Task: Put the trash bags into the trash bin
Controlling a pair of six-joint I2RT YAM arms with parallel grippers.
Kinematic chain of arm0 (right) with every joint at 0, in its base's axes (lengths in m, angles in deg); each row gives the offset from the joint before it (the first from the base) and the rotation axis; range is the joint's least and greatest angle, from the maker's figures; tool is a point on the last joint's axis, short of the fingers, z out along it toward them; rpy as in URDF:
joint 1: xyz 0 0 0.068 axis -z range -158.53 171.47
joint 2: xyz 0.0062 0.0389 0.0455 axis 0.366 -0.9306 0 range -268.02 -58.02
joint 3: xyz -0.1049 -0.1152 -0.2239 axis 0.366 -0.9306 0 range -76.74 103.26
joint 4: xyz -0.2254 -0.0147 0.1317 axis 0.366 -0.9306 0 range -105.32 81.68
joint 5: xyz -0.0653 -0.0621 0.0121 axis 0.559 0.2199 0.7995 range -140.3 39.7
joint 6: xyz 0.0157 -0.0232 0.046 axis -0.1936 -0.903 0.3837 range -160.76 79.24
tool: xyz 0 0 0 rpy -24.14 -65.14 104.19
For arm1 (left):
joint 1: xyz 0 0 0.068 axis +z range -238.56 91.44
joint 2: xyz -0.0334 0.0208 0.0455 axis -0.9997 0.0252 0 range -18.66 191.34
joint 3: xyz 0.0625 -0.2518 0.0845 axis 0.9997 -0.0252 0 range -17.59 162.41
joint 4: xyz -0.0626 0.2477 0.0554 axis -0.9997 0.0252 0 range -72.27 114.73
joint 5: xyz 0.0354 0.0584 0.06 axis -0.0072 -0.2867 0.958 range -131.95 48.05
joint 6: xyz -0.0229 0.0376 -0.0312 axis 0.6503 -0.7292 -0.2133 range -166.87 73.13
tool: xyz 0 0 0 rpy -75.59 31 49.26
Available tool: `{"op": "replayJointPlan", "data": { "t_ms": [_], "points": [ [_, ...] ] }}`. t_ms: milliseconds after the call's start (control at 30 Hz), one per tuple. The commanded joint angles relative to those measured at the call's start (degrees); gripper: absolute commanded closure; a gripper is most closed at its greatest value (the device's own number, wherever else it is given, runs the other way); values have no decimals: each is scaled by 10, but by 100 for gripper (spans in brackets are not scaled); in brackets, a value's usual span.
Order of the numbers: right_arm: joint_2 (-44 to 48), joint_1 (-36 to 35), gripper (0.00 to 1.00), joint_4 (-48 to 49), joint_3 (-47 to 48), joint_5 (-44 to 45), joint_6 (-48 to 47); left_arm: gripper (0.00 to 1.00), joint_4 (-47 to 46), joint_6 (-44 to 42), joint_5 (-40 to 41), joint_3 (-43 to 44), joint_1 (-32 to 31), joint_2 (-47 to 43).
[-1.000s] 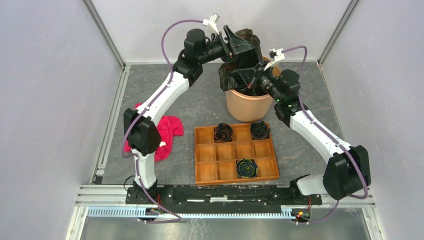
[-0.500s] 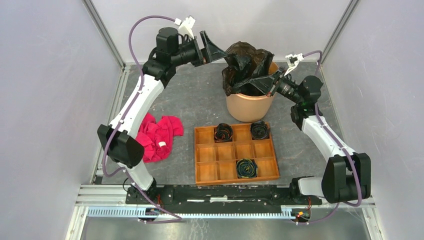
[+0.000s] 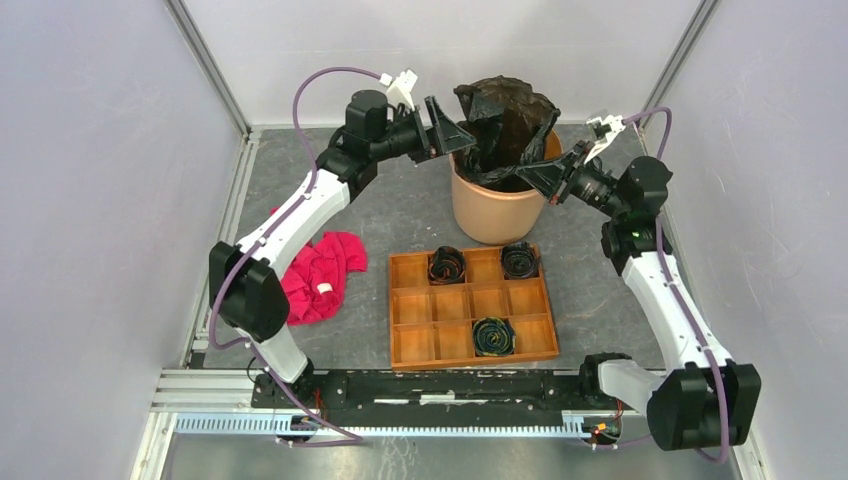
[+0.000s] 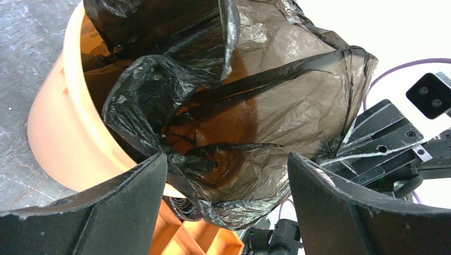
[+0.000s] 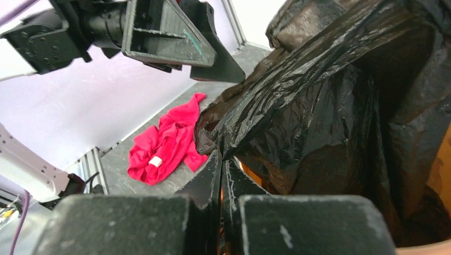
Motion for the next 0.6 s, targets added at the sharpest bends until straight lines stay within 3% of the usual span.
{"op": "replayJointPlan", "data": {
  "t_ms": [0, 167, 367, 567],
  "points": [
    [38, 4, 100, -136, 41, 40, -123, 9, -22, 20, 94, 3, -9, -20],
    [60, 5, 100, -173, 49, 61, -162, 10, 21, 26, 112, 24, -9, 5],
    [88, 6, 100, -175, 41, 70, -164, 13, 34, -8, 193, 10, -10, -22],
    [122, 7, 100, -179, 19, 88, -182, 0, 4, -105, 126, 94, -11, 33]
  ]
}}
